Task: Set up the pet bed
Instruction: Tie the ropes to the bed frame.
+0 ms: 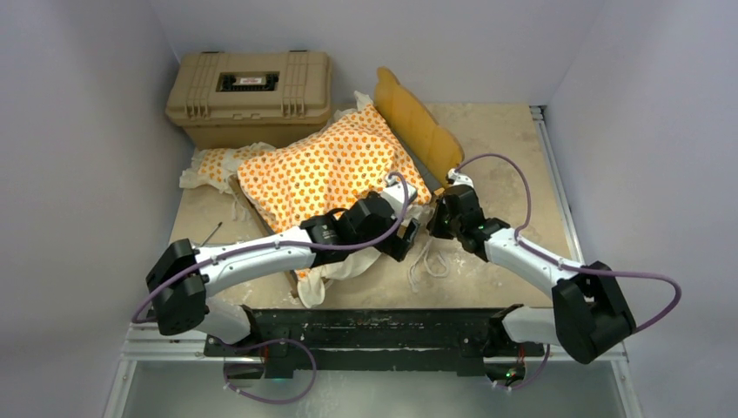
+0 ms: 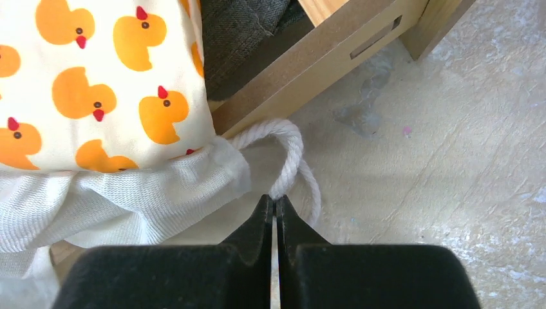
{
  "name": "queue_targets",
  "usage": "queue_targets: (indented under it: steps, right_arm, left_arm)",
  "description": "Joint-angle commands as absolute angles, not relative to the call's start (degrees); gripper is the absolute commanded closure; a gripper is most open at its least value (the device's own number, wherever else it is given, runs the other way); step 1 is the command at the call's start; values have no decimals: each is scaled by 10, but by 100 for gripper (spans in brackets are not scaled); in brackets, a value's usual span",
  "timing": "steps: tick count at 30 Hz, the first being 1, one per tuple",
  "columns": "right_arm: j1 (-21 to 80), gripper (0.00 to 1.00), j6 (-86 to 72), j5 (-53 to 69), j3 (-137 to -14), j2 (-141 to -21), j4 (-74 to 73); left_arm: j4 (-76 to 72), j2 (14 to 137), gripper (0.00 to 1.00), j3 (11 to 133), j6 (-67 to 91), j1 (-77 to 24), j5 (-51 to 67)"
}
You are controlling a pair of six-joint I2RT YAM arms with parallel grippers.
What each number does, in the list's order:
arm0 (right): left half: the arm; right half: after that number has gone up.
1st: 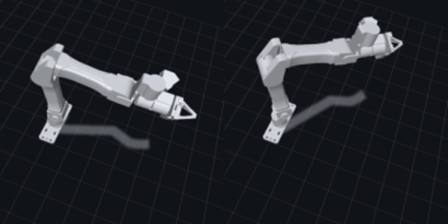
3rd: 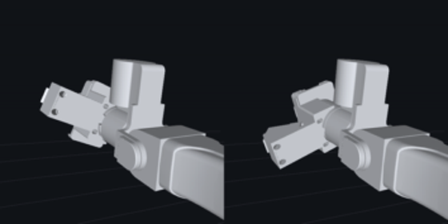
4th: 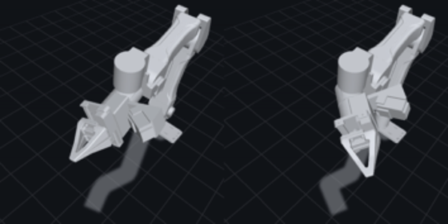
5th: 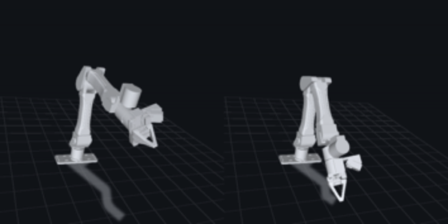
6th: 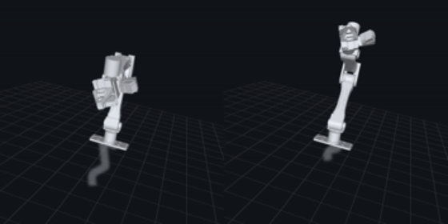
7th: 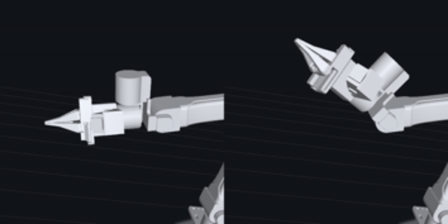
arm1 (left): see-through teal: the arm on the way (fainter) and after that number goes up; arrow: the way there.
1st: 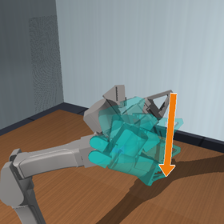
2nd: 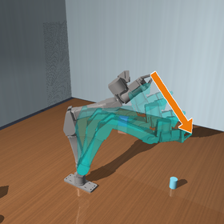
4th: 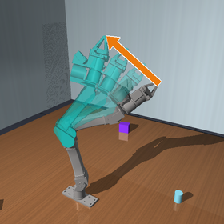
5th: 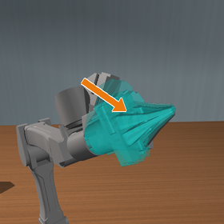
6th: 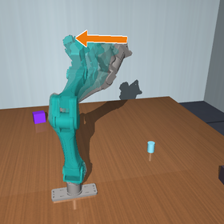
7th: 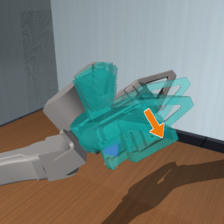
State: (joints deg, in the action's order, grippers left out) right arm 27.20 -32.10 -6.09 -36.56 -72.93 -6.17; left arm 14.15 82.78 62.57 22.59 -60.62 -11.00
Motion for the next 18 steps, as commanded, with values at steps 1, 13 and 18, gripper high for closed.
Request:
queue_targets:
  steps: [1, 13, 18]
  right_arm:
    - [270, 100, -320, -41, -386, -737, -111]
    - [270, 100, -327, -22, -388, -740, -94]
    - [270, 100, -329, -16, -386, -740, -87]
  left_arm:
    - [75, 853, 19, 588, 132, -643, -72]
    - [-93, 973, 46, 521, 158, -712, -161]
    - [-107, 1011, 46, 522, 169, -712, -178]
